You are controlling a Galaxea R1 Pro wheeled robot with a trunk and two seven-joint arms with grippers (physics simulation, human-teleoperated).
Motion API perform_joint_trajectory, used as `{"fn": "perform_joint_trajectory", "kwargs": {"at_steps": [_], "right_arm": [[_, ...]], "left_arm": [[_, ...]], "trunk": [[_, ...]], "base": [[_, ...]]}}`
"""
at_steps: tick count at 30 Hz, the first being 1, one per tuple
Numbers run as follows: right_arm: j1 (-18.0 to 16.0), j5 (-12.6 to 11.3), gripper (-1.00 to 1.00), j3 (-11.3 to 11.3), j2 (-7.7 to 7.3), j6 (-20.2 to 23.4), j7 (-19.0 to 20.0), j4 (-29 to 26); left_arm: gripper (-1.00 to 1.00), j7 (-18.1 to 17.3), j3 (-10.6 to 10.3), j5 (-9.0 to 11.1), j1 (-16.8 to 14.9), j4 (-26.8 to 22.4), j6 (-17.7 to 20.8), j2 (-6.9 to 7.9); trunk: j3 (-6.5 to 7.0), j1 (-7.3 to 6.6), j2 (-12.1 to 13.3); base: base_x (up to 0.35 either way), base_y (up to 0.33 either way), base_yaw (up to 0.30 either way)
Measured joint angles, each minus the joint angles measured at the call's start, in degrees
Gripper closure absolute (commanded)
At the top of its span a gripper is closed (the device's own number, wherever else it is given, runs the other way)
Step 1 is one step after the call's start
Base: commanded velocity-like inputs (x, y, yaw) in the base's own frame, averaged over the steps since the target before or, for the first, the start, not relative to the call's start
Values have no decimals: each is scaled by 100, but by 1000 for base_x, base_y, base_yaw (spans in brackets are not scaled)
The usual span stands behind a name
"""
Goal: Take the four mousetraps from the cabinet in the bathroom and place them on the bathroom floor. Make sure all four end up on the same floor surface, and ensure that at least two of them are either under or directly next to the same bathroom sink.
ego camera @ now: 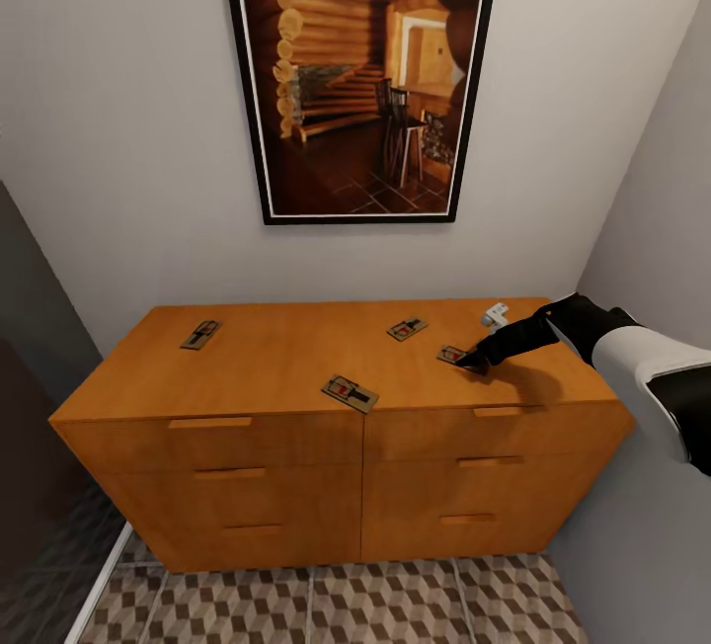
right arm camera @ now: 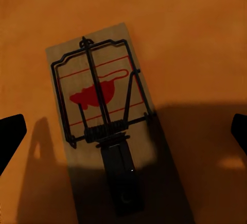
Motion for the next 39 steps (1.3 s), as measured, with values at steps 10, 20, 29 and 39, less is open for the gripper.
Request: {"fn": "perform_joint_trajectory", "kwargs": {"at_steps": [10,20,29,39], "right_arm": [[24,-28,-100,-108,1,4,-2,-5],[24,-28,-100,-106,1,5,-1,-5],[24,-28,-100,-106,1,5,-1,-5],[24,-25,-100,-101,1,0,3,-5]], "left_arm": [[-100,0,-2,1,-1,1,0,0],[-100,0,-2,1,0,1,0,0],[-100,0,-2,1,0,1,0,0],[-100,0,-2,1,0,1,0,0]], "trunk": [[0,1,1],[0,0,1],[0,0,1],[0,1,1]], "base": [[-40,0,0],[-3,0,0],[0,0,0],[0,0,0]]}}
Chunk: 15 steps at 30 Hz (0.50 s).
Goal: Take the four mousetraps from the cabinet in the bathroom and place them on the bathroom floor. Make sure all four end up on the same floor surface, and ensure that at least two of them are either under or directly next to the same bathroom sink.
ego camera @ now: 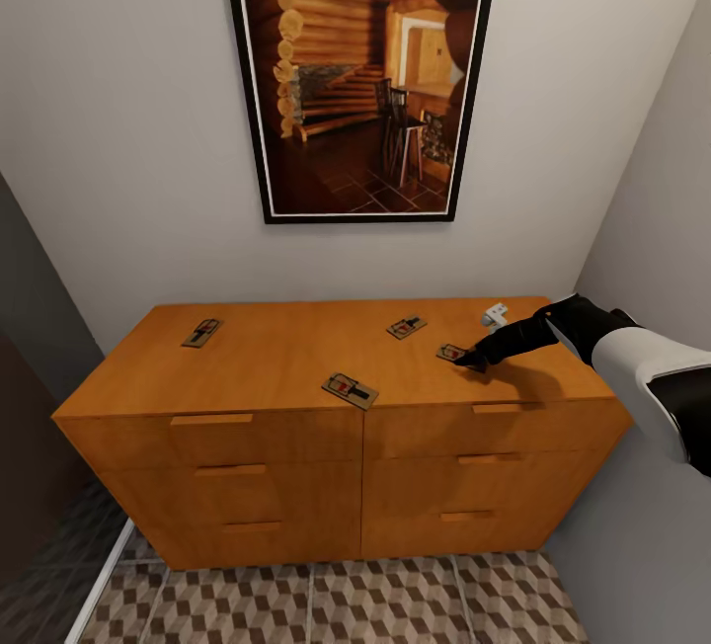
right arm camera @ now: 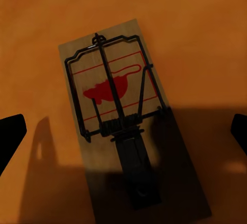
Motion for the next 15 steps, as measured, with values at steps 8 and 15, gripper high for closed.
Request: {"fn": "perform_joint_trajectory", "kwargs": {"at_steps": [8,15], "right_arm": [[0,-2,-100,-1,0,5,-1,1],[1,-5,-100,-11,-7,9,7,1]], "left_arm": [[-100,0,0,0,0,0,0,0],[-100,0,0,0,0,0,0,0]], "trunk": [[0,0,0],[0,0,0]], "base": [[0,0,0],[0,0,0]]}}
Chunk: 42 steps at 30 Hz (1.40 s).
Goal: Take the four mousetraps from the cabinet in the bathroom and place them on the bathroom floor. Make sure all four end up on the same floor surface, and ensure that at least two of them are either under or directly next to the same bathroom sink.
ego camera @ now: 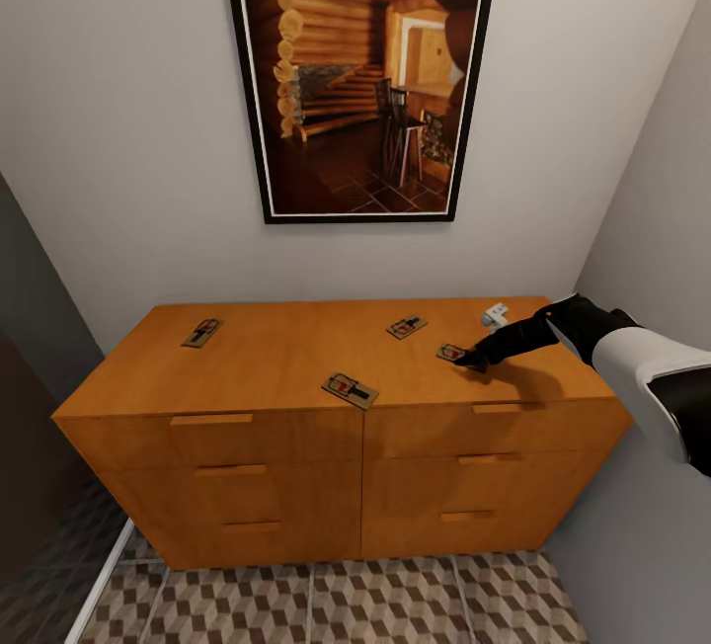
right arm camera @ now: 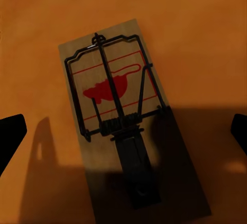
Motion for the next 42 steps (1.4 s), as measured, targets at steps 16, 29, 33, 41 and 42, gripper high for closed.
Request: {"fn": "perform_joint_trajectory", "kwargs": {"at_steps": [16,29,33,41,42], "right_arm": [[0,-7,-100,-13,-1,19,-20,1],[-2,5,-100,4,6,17,-43,1],[-3,7,-100,10,7,15,-44,1],[-3,8,-100,11,8,15,-45,1],[-3,8,-100,11,8,15,-45,1]], "left_arm": [[-100,0,0,0,0,0,0,0],[-100,0,1,0,0,-1,0,0],[-100,0,1,0,1,-1,0,0],[-100,0,1,-1,1,-1,0,0],[-100,0,1,-1,1,-1,0,0]], "trunk": [[0,0,0],[1,0,-1],[1,-1,-1],[1,-1,-1],[1,-1,-1]], "base": [[0,0,0],[0,0,0],[0,0,0],[0,0,0],[0,0,0]]}}
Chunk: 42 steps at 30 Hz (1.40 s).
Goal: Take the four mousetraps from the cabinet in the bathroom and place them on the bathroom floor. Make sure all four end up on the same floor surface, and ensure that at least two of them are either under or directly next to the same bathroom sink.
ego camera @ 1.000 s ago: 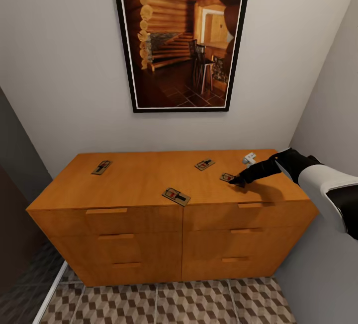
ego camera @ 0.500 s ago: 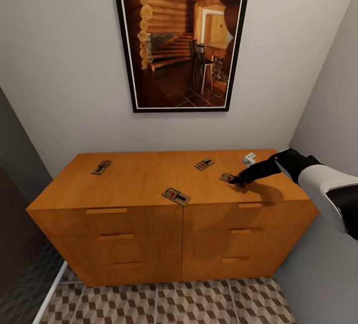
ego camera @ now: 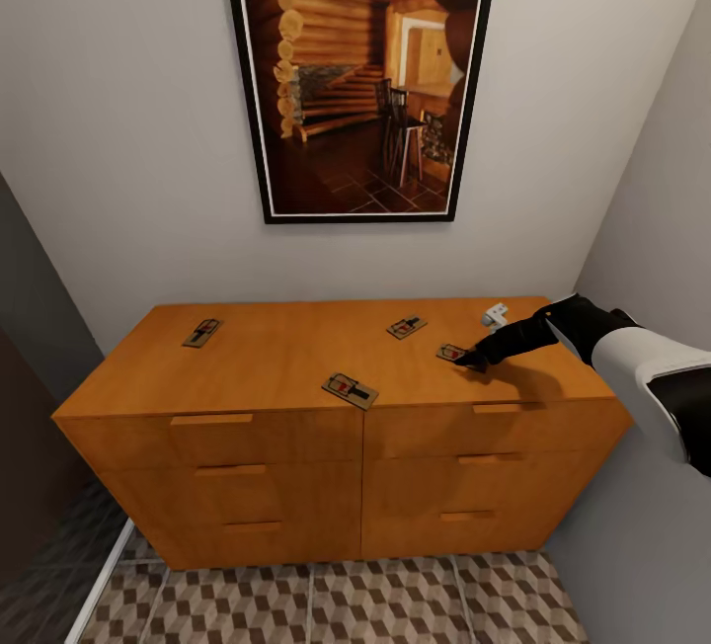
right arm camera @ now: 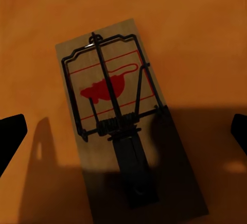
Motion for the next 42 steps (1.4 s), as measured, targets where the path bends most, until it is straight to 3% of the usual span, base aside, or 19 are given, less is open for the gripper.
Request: {"fn": "perform_joint_trajectory", "kwargs": {"at_steps": [42], "right_arm": [[2,-1,-100,-16,-9,-10,-2,-2]], "left_arm": [[-100,0,-1,0,-3,1,0,0]], "trunk": [[-1,1,1]], "base": [[-18,0,0]]}}
